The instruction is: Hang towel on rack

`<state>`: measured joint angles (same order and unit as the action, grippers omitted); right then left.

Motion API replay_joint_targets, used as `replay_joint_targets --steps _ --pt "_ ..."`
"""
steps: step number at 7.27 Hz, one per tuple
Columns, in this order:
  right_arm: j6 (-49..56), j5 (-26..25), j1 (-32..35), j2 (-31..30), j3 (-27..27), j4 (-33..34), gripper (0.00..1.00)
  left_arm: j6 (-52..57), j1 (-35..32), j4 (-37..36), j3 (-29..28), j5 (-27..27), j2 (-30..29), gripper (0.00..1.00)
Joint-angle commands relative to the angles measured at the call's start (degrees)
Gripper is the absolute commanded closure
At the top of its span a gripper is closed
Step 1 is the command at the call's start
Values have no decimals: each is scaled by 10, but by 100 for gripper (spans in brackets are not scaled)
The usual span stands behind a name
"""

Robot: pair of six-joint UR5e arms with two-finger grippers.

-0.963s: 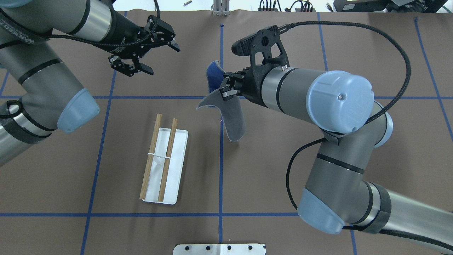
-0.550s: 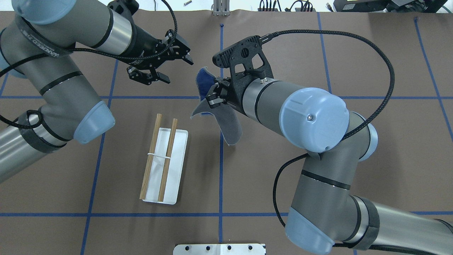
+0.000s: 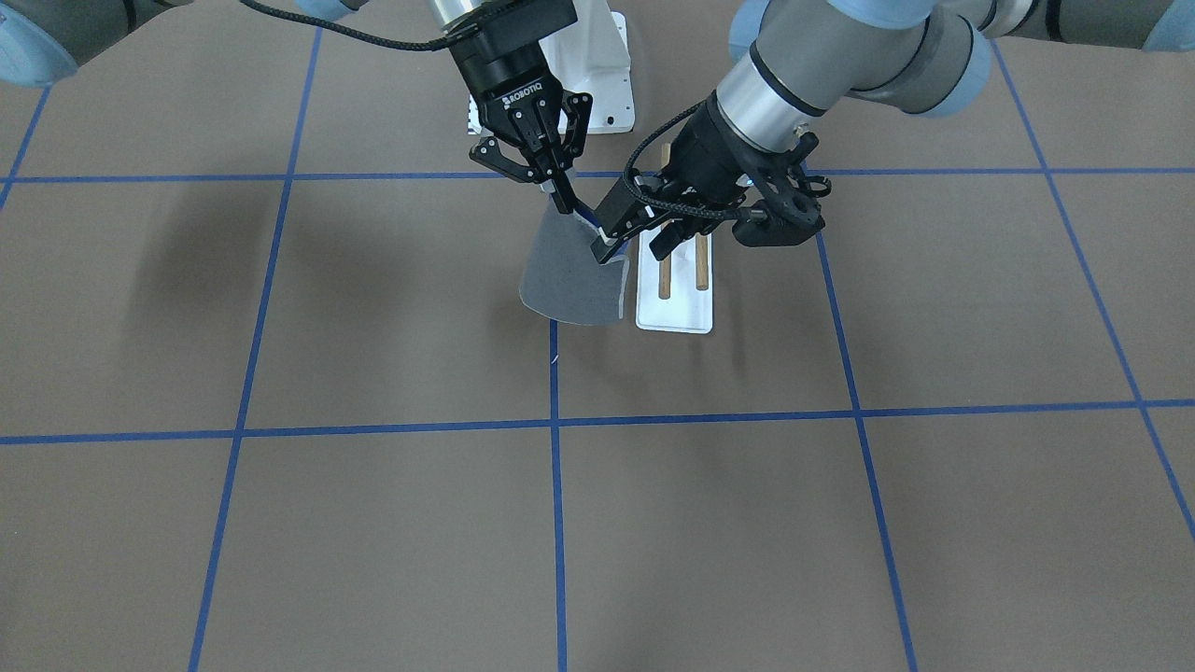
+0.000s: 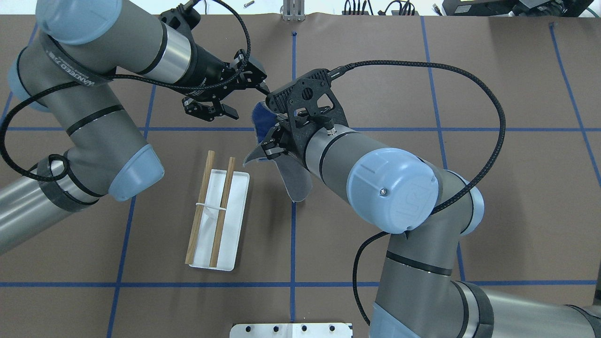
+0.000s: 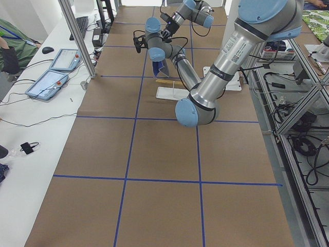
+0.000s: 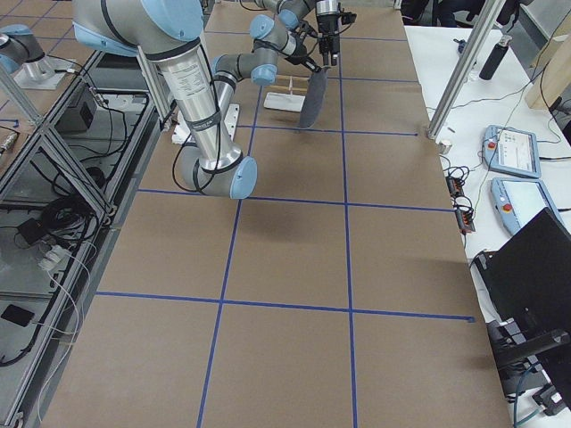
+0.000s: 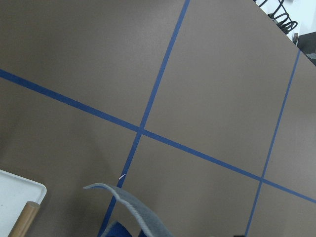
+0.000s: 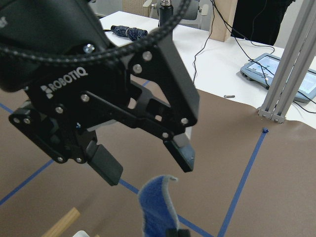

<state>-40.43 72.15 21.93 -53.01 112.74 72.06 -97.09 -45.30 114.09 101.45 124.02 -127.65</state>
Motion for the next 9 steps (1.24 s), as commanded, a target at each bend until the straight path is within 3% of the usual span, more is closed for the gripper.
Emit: replay_joint_targets --steps 1,3,5,8,9 --pt "0 -6 -7 0 -2 0 100 0 5 0 1 0 -1 24" --pt "0 -11 -7 6 -3 0 100 0 8 0 1 0 -1 56" --pt "0 -11 -7 7 -4 0 100 0 12 0 2 0 -1 64" --pt "0 -11 -7 5 -3 0 100 2 12 0 2 -1 -1 100" --pt "0 -11 -7 5 -3 0 100 2 12 0 3 -4 -1 100"
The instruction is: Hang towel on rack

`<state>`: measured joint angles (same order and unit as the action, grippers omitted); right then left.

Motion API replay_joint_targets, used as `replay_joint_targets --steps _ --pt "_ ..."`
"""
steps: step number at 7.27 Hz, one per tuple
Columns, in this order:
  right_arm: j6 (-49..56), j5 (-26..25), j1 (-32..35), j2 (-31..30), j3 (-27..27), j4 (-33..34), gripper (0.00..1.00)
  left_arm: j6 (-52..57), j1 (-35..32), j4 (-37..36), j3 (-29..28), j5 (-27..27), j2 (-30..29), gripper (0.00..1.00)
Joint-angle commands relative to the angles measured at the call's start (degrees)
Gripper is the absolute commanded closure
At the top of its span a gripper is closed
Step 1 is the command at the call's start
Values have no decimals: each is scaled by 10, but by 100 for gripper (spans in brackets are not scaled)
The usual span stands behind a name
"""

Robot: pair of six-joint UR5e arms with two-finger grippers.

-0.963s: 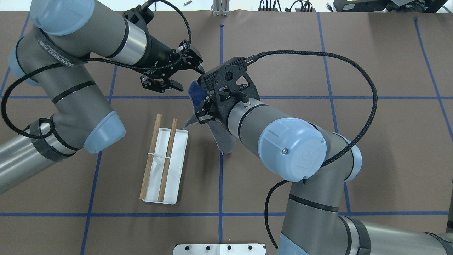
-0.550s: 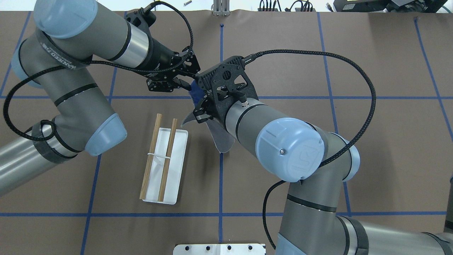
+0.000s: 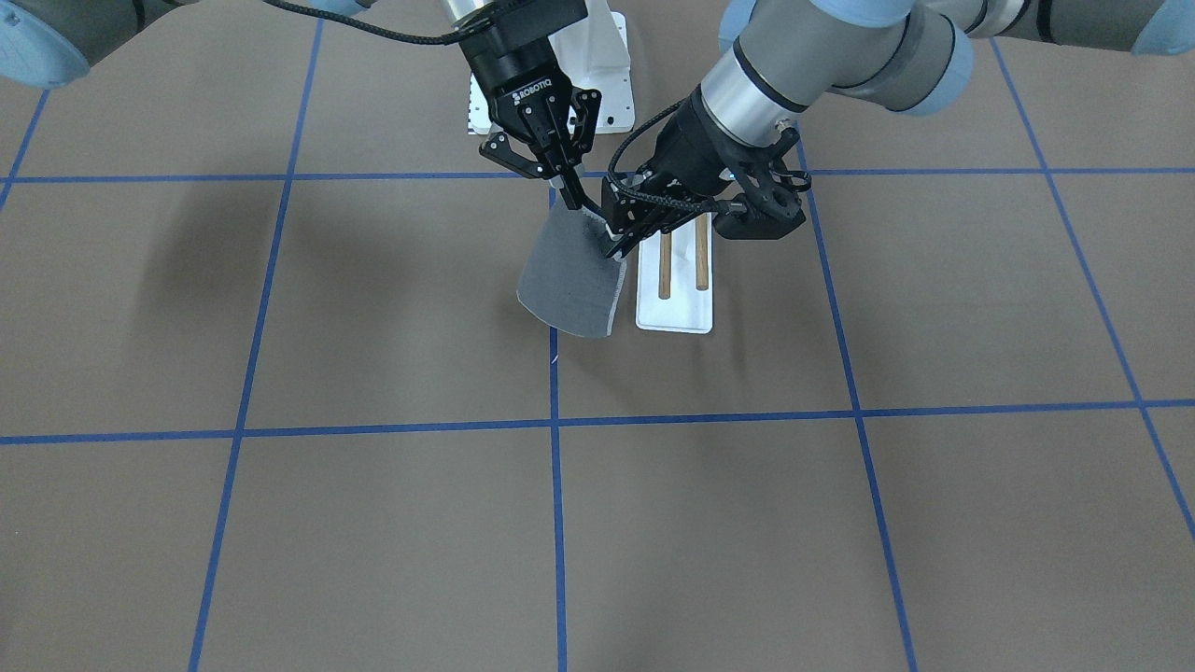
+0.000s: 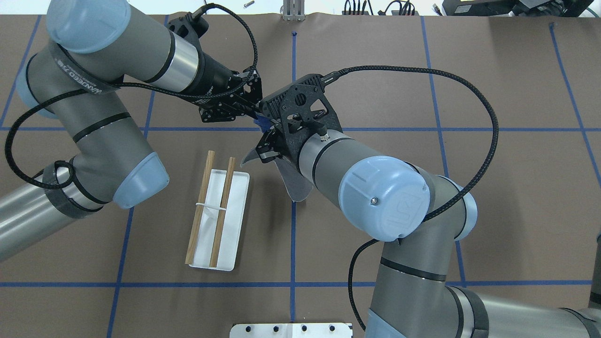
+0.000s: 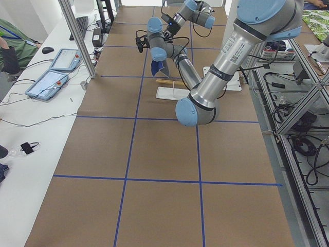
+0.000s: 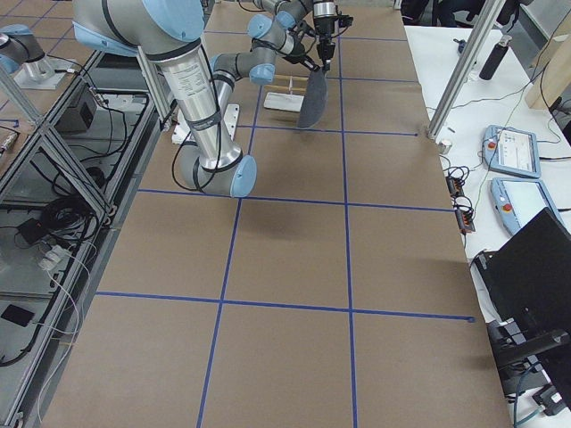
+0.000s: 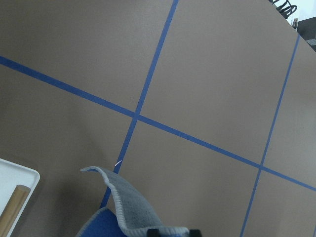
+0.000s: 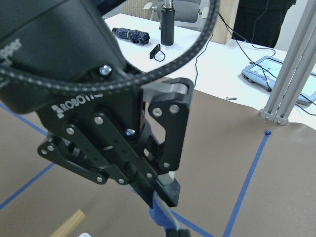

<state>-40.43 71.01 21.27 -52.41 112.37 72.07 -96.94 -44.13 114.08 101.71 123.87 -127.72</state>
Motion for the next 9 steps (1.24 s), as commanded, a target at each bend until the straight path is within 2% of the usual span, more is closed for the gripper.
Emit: replay_joint_targets --steps 1,2,3,4,5,6,7,9 --pt "0 0 0 -1 1 0 100 2 0 0 2 -3 1 100" --pt "-9 2 0 -1 5 -2 98 1 -1 0 2 -3 1 100" --pt "-19 4 0 -1 13 -5 37 1 -1 0 3 -3 1 100" --pt "-101 4 0 -4 14 2 1 1 -1 1 4 -3 1 100" --pt "-130 7 2 -8 14 3 0 0 -2 1 7 -3 2 100" --pt "-135 36 15 -14 14 2 0 -1 -3 0 12 -3 4 100" --pt "-152 111 51 -29 14 4 0 -1 -3 0 20 -3 7 100" --pt "-150 304 184 -42 12 127 0 -1 -3 0 51 -2 28 100"
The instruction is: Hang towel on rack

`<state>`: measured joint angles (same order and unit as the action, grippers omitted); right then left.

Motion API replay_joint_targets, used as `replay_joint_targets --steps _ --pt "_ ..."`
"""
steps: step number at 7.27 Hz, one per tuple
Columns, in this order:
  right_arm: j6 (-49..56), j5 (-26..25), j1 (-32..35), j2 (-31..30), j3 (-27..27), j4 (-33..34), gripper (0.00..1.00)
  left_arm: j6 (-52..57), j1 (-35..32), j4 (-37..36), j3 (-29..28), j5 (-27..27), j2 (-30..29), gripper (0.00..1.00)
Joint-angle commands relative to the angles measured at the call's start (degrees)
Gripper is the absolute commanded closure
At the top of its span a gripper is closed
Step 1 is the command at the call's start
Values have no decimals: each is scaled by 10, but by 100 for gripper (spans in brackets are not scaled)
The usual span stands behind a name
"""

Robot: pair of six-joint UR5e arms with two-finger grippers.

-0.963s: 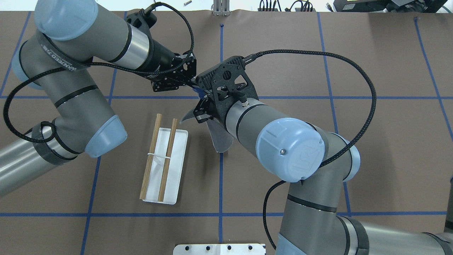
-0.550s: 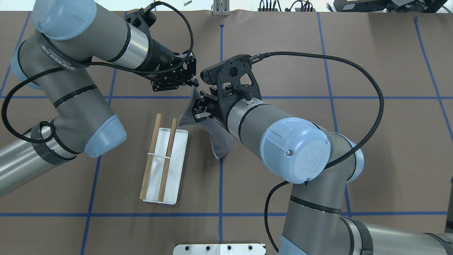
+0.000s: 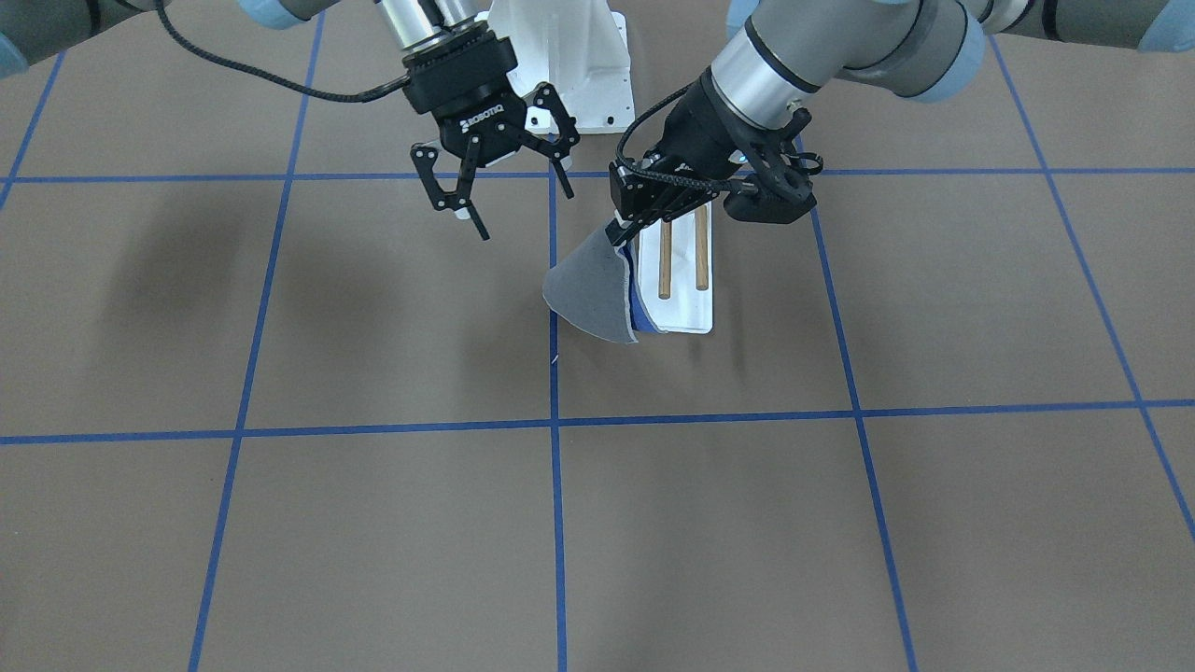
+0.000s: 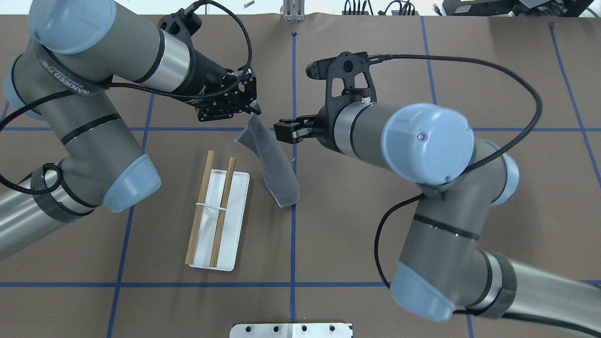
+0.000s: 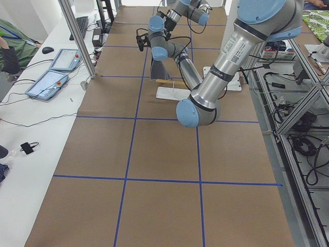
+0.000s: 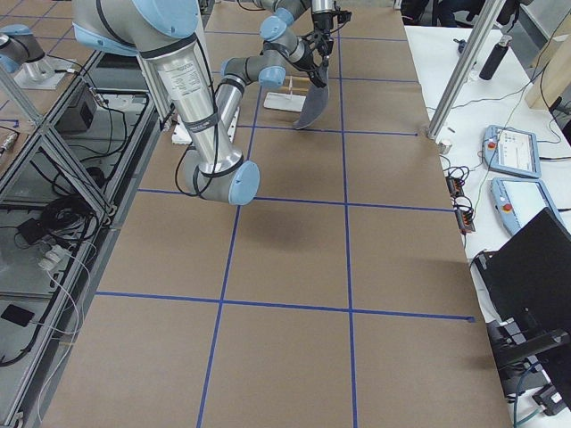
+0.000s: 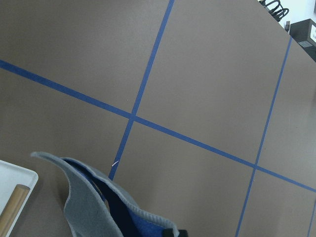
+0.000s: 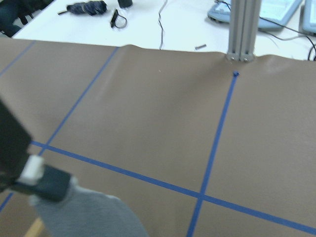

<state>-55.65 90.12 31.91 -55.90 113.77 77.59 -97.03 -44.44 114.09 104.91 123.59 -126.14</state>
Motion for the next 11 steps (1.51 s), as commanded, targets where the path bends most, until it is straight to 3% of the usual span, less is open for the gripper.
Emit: replay_joint_targets --steps 1,3,7,9,11 --pt "32 172 130 -11 -8 111 0 1 2 0 38 4 20 100" --pt "147 245 211 -19 -47 156 0 33 10 0 82 11 54 100" --pt "339 301 326 -56 -152 158 0 285 5 0 121 55 173 100" --pt "439 321 373 -89 -174 158 0 377 0 0 145 59 246 100" --pt "502 354 416 -95 -213 157 0 445 -20 0 135 59 277 100"
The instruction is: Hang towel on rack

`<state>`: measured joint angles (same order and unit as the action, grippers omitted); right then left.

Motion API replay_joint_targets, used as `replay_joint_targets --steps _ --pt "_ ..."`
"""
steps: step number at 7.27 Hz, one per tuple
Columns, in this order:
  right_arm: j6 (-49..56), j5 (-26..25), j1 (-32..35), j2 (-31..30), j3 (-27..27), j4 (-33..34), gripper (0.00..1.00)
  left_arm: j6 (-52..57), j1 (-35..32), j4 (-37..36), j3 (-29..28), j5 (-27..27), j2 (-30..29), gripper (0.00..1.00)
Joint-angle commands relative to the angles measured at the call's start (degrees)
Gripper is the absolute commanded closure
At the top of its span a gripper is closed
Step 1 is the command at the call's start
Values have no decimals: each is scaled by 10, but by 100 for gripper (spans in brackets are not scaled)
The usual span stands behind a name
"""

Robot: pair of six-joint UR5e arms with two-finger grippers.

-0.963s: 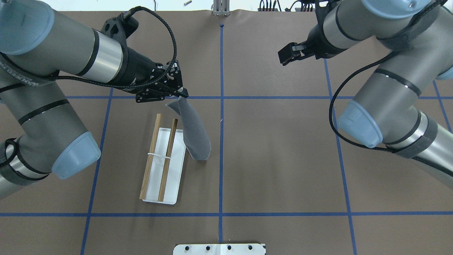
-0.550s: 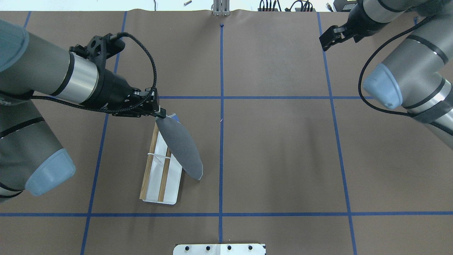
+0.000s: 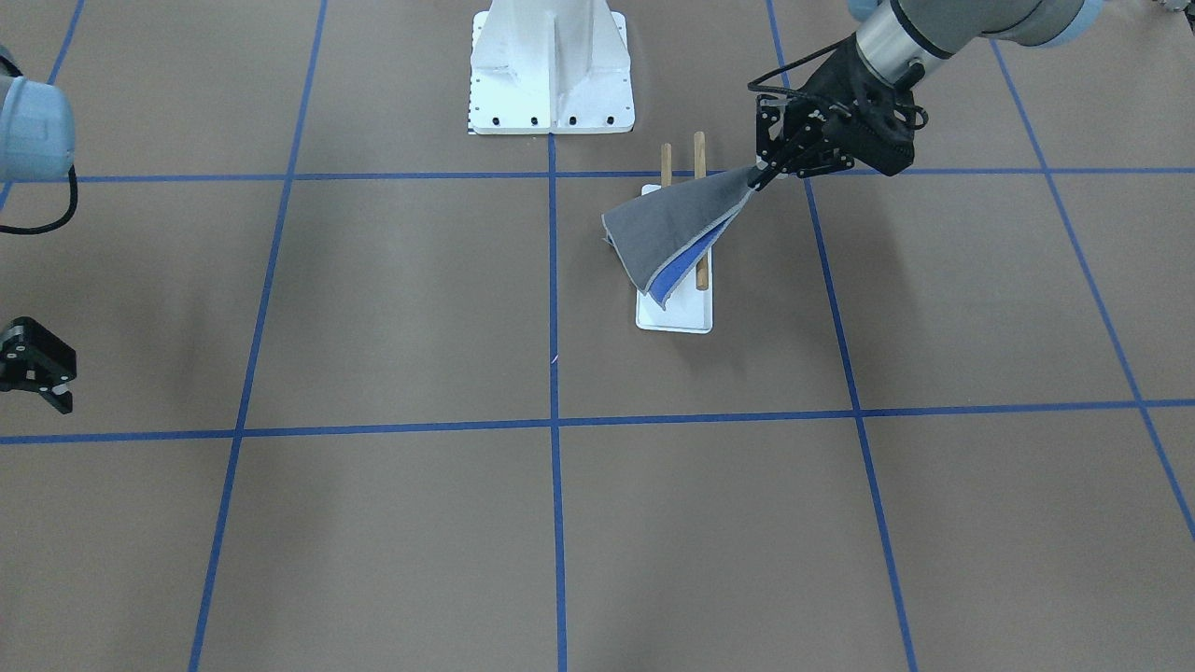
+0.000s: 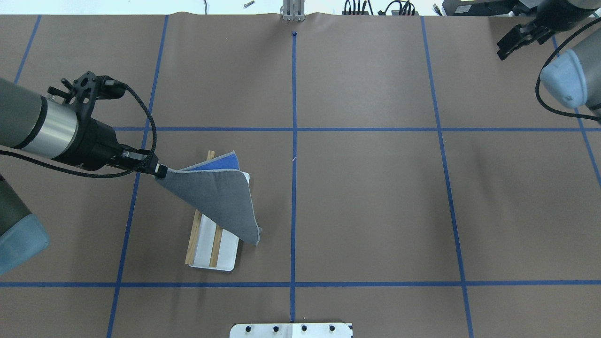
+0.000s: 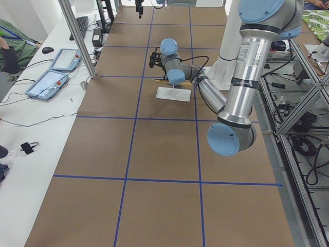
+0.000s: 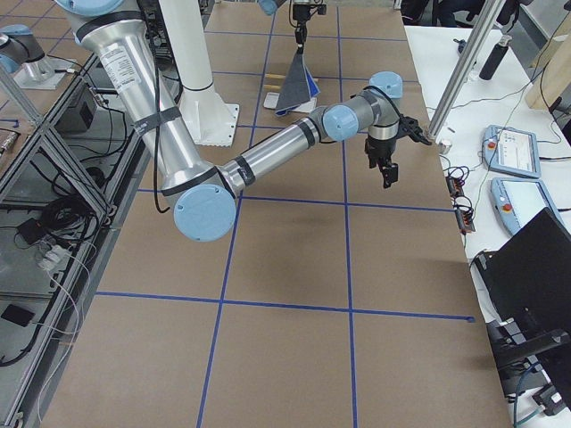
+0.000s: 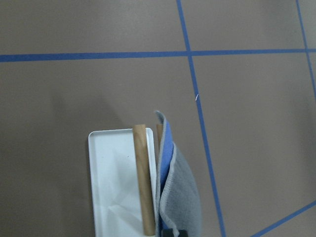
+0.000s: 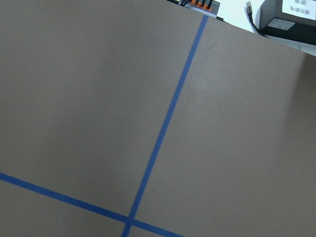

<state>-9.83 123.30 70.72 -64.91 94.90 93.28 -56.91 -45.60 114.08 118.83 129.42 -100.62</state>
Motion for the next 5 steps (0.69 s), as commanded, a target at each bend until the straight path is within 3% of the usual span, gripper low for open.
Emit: replay_joint_targets --steps 1,5 --pt "82 45 49 -9 -40 1 0 72 -20 2 -24 0 23 100" --pt "109 51 64 -22 -45 -1 0 128 -39 7 -83 -7 24 100"
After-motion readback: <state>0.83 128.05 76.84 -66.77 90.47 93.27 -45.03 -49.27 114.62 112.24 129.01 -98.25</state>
